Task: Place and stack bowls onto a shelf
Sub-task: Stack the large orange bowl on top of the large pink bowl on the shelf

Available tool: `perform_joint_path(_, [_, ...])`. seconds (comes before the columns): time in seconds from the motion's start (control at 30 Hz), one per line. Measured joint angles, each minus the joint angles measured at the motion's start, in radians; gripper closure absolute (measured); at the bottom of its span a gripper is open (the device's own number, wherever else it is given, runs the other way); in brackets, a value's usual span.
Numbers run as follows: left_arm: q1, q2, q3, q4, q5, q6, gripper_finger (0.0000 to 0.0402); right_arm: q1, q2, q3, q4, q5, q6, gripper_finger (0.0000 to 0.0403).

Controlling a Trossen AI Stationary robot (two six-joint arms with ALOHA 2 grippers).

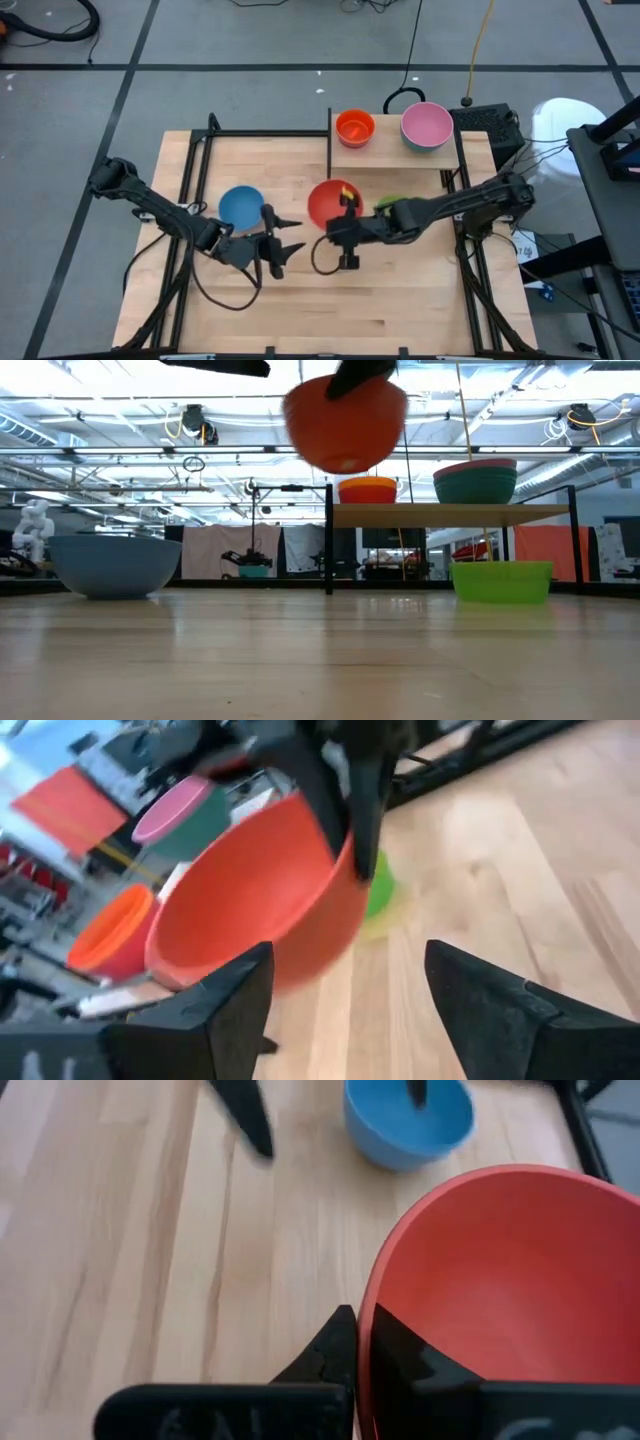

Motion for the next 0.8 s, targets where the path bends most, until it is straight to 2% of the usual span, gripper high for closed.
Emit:
perform_joint_path(0.17, [0.004,0.000,0.000,0.003,-0.047,-0.140,0.0160,-0.018,-0.097,0.000,-0.108,0.024,0.042,0.0403])
perform_joint_path(0.37, [0.011,0.001,0.000,-0.009,0.022,-0.333,0.0175,-0.066,-0.226,0.000,-0.223,0.079,0.041,0.0403])
perform_joint_path(0.57, [-0.002,0.007,0.000,-0.015,0.084,-0.414,0.0192,-0.166,-0.349,0.000,-0.293,0.101,0.014,0.0403])
perform_joint_path(0.8, [-0.013,0.097,-0.002,-0.003,0.100,-0.425,0.0214,-0.323,-0.455,0.000,-0.326,0.132,-0.031,0.0402])
